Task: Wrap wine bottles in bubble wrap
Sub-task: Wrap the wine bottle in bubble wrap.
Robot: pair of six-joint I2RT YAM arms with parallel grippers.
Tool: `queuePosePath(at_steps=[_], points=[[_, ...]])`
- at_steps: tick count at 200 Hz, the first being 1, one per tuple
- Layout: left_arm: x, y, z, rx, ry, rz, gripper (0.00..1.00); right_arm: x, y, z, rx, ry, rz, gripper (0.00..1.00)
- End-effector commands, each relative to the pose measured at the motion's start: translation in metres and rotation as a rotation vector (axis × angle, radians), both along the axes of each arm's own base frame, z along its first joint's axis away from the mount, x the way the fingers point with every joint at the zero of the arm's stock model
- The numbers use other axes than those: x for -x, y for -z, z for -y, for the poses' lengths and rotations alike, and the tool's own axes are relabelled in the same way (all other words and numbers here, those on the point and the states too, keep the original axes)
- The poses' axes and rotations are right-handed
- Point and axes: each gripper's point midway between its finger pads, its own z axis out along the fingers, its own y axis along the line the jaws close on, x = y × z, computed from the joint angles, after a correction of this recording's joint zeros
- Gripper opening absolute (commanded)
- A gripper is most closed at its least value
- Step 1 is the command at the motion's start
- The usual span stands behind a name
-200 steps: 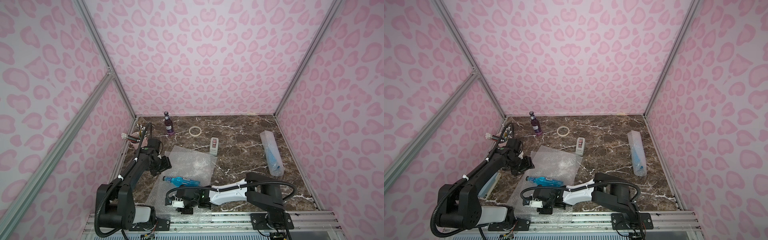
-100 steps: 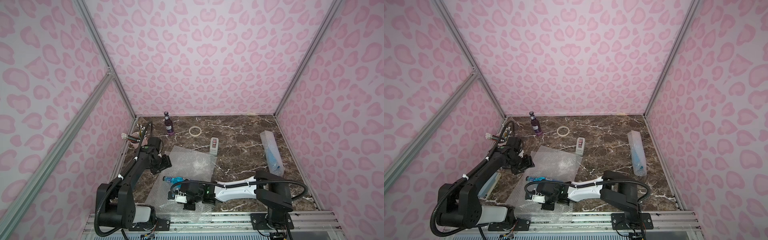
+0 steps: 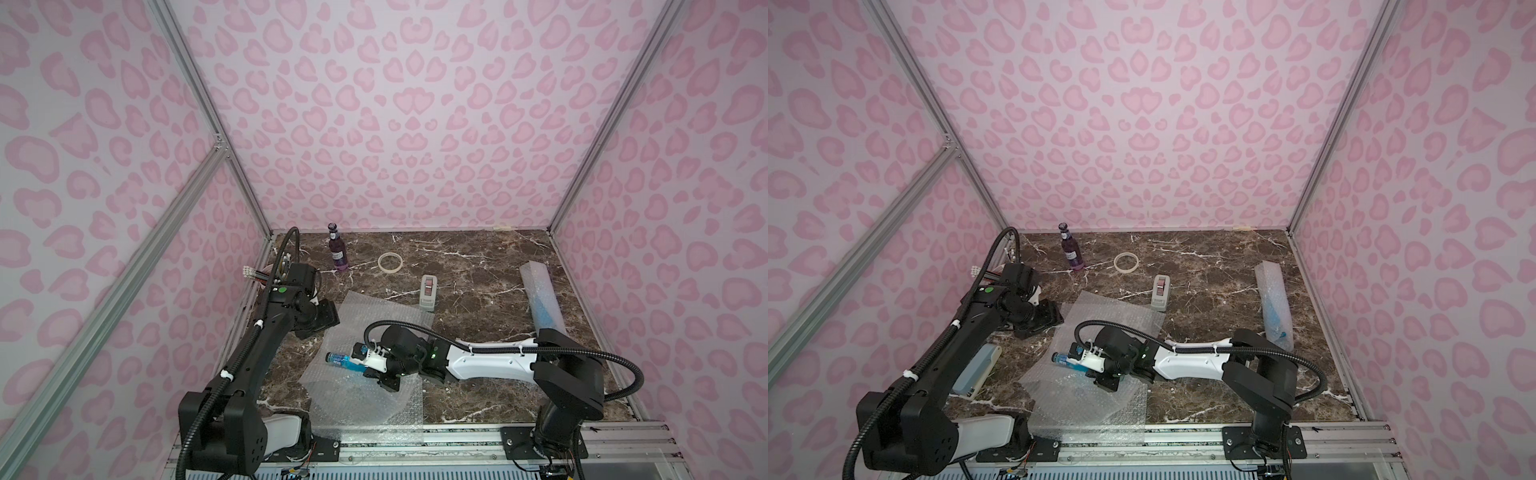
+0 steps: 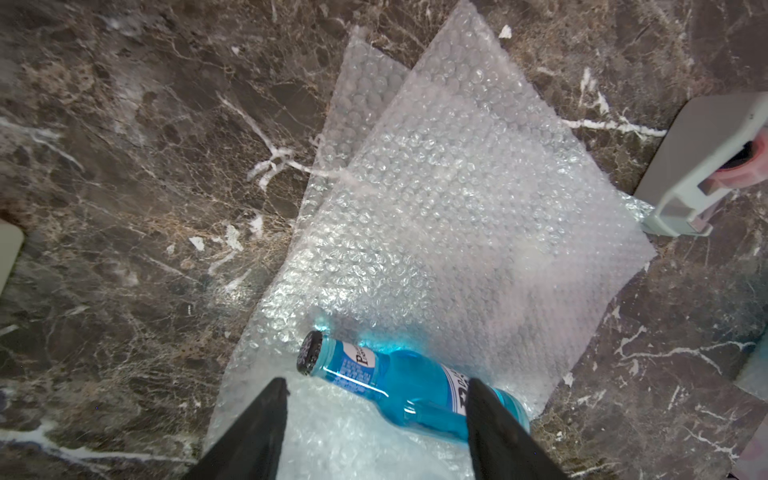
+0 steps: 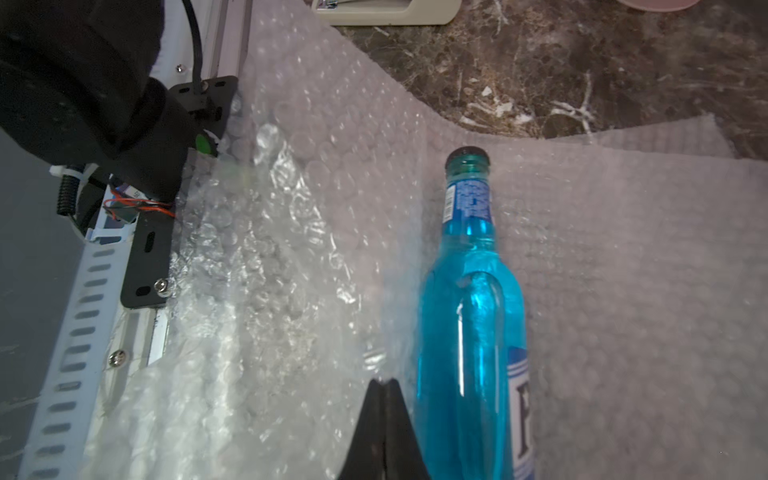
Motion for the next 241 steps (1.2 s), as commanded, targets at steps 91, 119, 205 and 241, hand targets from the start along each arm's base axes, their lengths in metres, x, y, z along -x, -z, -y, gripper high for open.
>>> queuePosePath(at_steps=[91,119,205,241], points=[[0.032,-0.027,-0.008,-0.055,0.038,-0.036,0.69,-0.060,0.016,0.017,-0.077,0.063,-0.149,0.02],[0.053,-0.041,-0.021,-0.122,0.036,-0.042,0.68,-0.065,0.024,0.019,-0.089,0.056,-0.195,0.05],[0.052,0.015,0.023,0.098,0.047,-0.133,0.51,-0.077,0.029,0.026,-0.114,0.076,-0.232,0.18],[0.032,0.039,0.036,0.069,0.103,-0.163,0.50,-0.082,0.025,0.027,-0.129,0.093,-0.225,0.26]])
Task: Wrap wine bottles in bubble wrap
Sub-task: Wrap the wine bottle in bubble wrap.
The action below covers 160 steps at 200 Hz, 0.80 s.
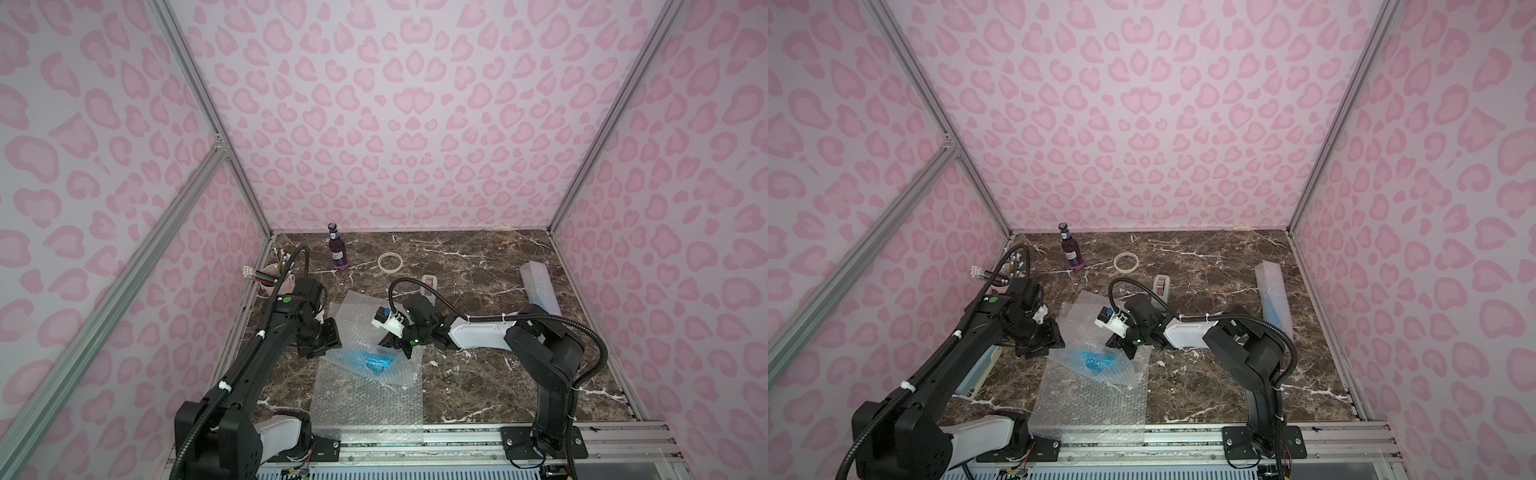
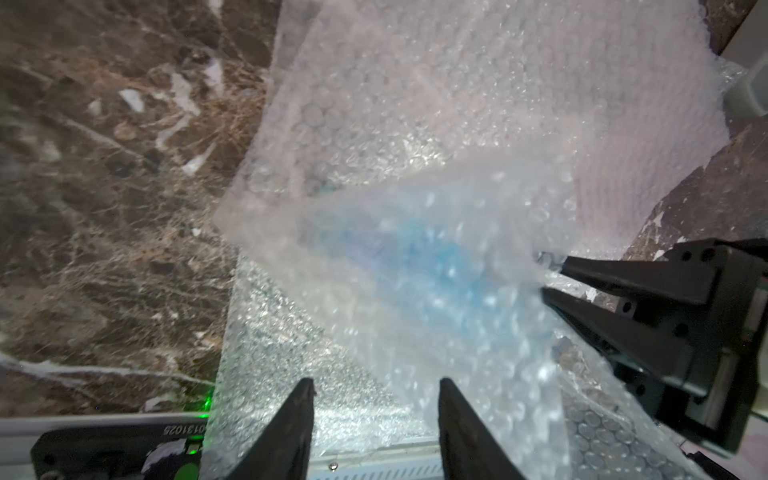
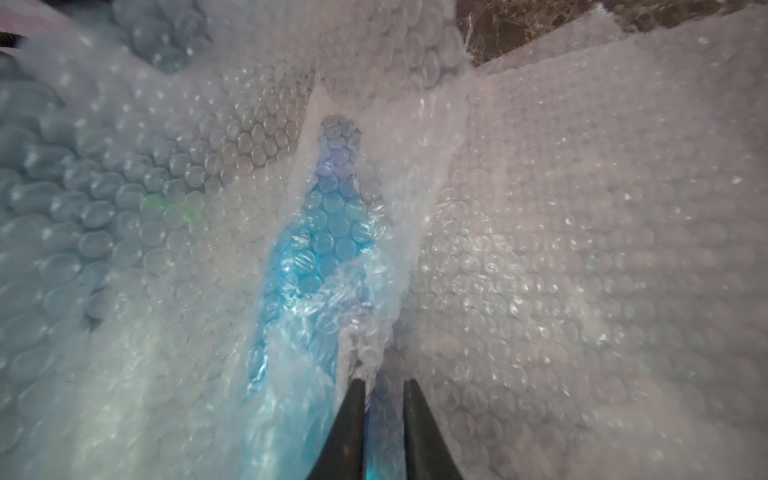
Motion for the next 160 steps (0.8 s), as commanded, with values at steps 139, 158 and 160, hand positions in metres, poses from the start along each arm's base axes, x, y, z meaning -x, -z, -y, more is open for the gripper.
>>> queuePosePath(at_steps=[139,158,160], points=[[-0.040,0.078,-0.017,-0.224,0.090,-0.105,0.49,-0.024,-0.093,0.080,-0.034,0.227,0.250,0.59],[-0.039,0.076,-0.017,-0.223,0.093,-0.107,0.49,0.006,-0.103,0.068,-0.083,0.134,0.270,0.63],[-0.040,0.076,-0.016,-0.221,0.094,-0.104,0.49,0.010,-0.103,0.066,-0.084,0.120,0.273,0.63]])
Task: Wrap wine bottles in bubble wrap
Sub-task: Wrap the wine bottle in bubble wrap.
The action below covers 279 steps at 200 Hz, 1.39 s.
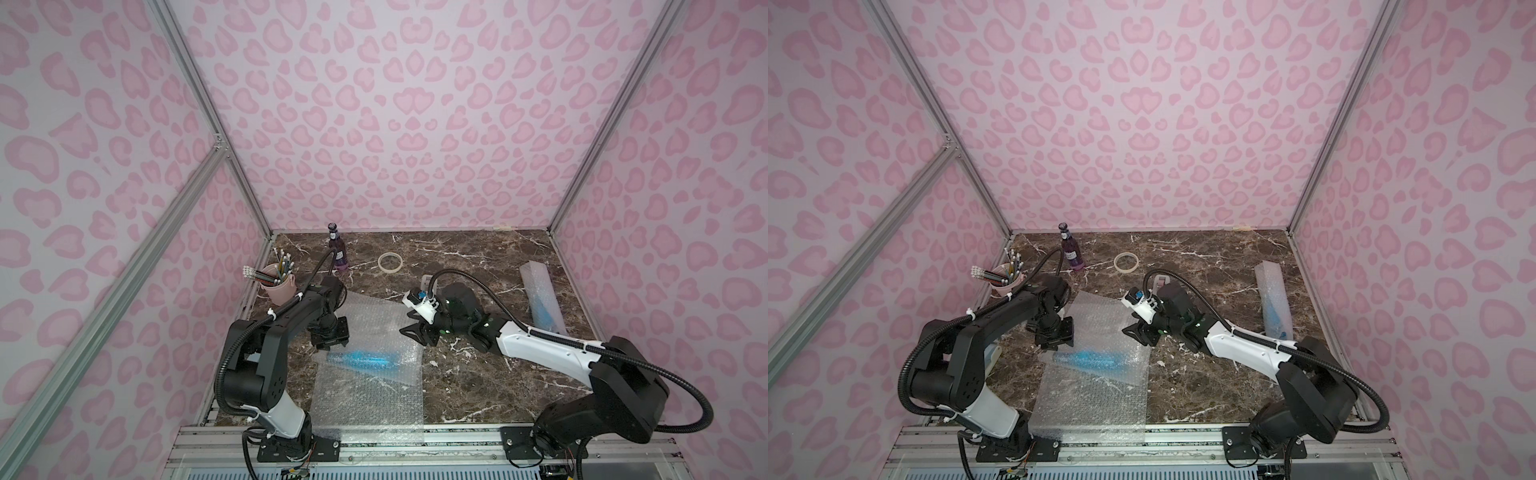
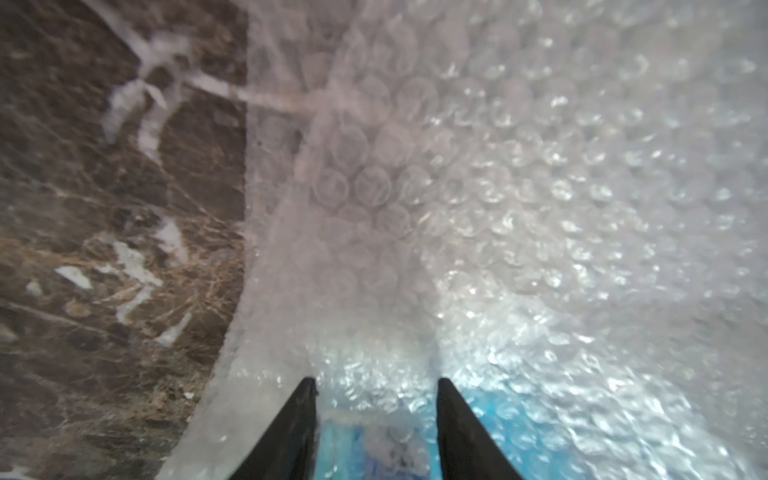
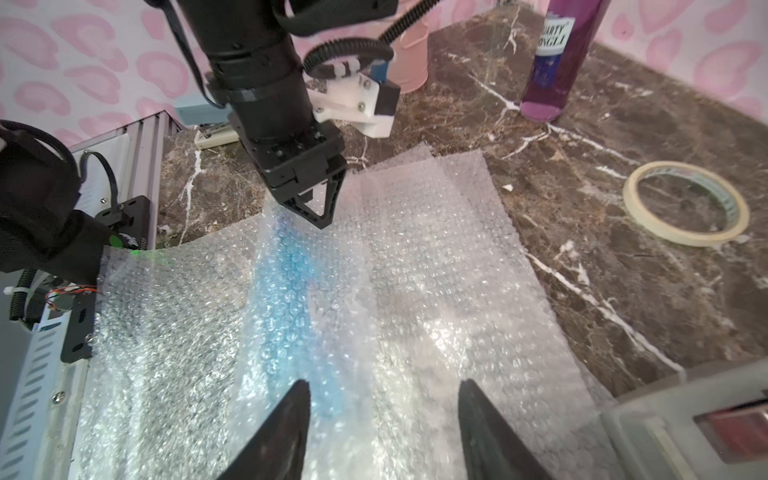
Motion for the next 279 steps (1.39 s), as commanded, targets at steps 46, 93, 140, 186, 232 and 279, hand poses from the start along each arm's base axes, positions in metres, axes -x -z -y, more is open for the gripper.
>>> queuePosePath(at_steps=[46,93,140,186,232,279], points=[[0.002,-0.006,0.006,0.013,0.031,-0.007,0.49,0.060,0.027,-0.050,0.036,-0.260,0.014,0.70],[0.000,-0.012,0.011,0.021,0.062,-0.001,0.50,0.043,0.061,-0.075,0.115,-0.294,-0.021,0.75],[-0.009,-0.031,0.012,0.026,0.093,0.065,0.54,0.050,0.106,-0.069,0.194,-0.312,-0.133,0.77],[-0.027,-0.073,0.017,0.059,0.180,0.224,0.58,0.065,0.120,-0.059,0.214,-0.341,-0.191,0.78],[-0.028,-0.104,0.023,0.080,0.382,0.355,0.59,0.072,0.125,-0.058,0.220,-0.353,-0.199,0.78],[-0.014,-0.124,0.021,0.062,0.593,0.445,0.59,0.073,0.130,-0.063,0.213,-0.357,-0.200,0.78]])
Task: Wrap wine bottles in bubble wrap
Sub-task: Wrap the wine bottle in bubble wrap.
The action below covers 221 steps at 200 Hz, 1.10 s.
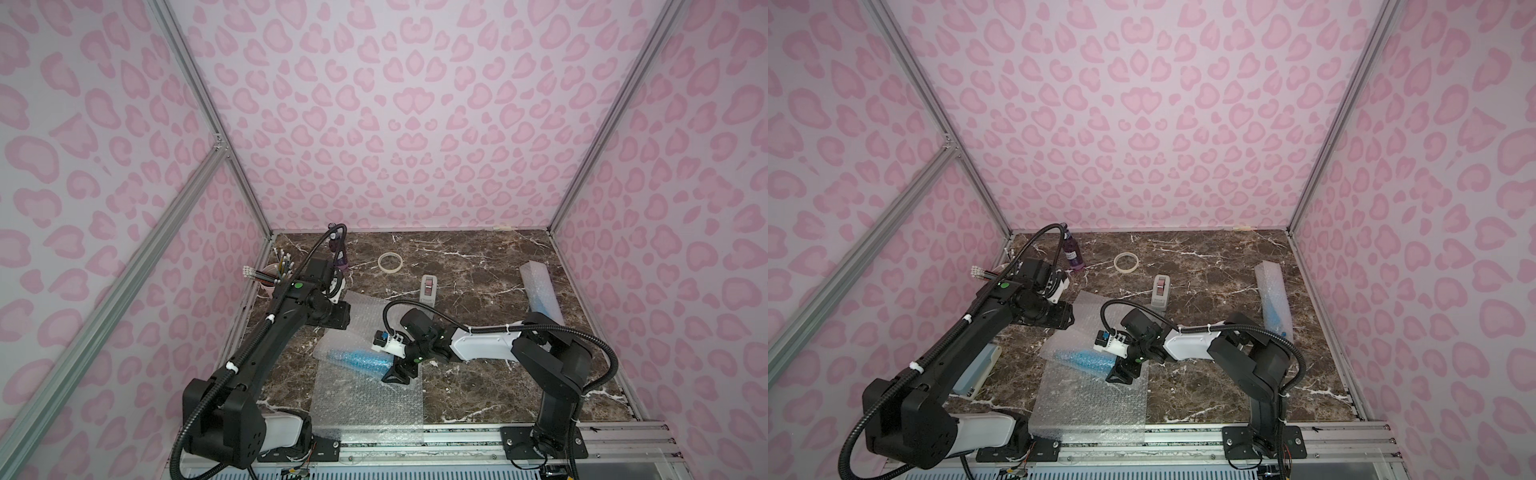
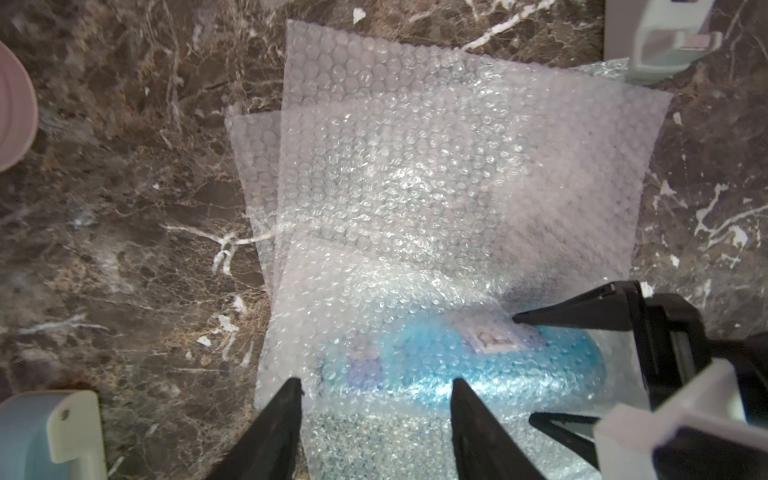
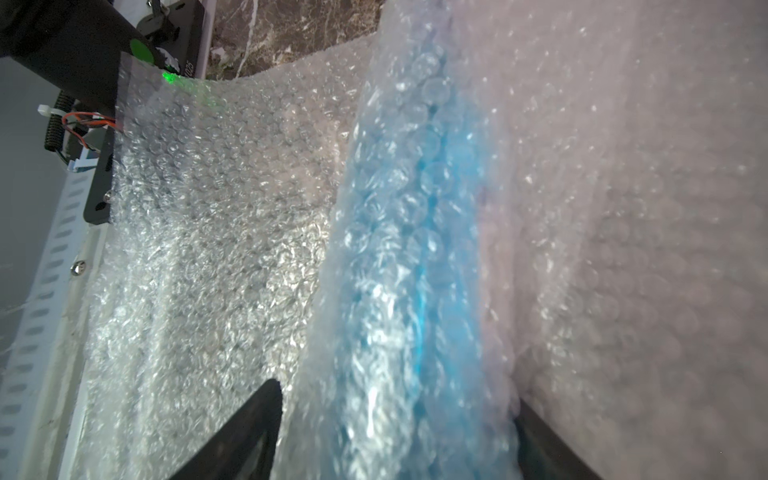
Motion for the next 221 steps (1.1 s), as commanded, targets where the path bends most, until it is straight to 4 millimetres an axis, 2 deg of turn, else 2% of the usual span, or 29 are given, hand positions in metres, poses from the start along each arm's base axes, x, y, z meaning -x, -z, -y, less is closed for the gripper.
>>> queuePosePath(at_steps=[1,20,46,81,104,151,176,194,221], points=[[0.008,-0.007,0.000,-0.031,0.153,0.052,0.59,0.004,0.003,-0.004,-0.015,-0.018,-0.008,0.77],[0.019,-0.008,0.005,-0.007,0.216,0.064,0.59,0.006,0.003,-0.007,-0.026,-0.032,-0.022,0.74],[0.043,0.003,0.005,0.011,0.254,-0.006,0.56,0.010,0.004,-0.012,-0.036,-0.061,-0.044,0.71],[0.059,-0.010,0.016,0.074,0.364,0.079,0.56,0.017,0.007,-0.015,-0.041,-0.103,-0.075,0.65],[0.072,-0.010,0.012,0.033,0.470,0.120,0.57,0.017,0.011,-0.013,-0.030,-0.110,-0.089,0.61],[0.108,0.016,0.007,-0.036,0.656,0.059,0.60,0.019,0.012,-0.007,-0.029,-0.125,-0.144,0.53],[0.136,0.017,0.029,0.085,0.835,0.067,0.61,0.023,0.011,0.000,-0.025,-0.147,-0.177,0.51],[0.154,0.031,0.036,0.075,0.980,0.091,0.63,0.021,0.008,0.007,-0.010,-0.156,-0.191,0.51],[0.150,0.047,0.039,0.002,1.061,0.188,0.68,0.022,0.001,0.012,-0.010,-0.161,-0.225,0.50]])
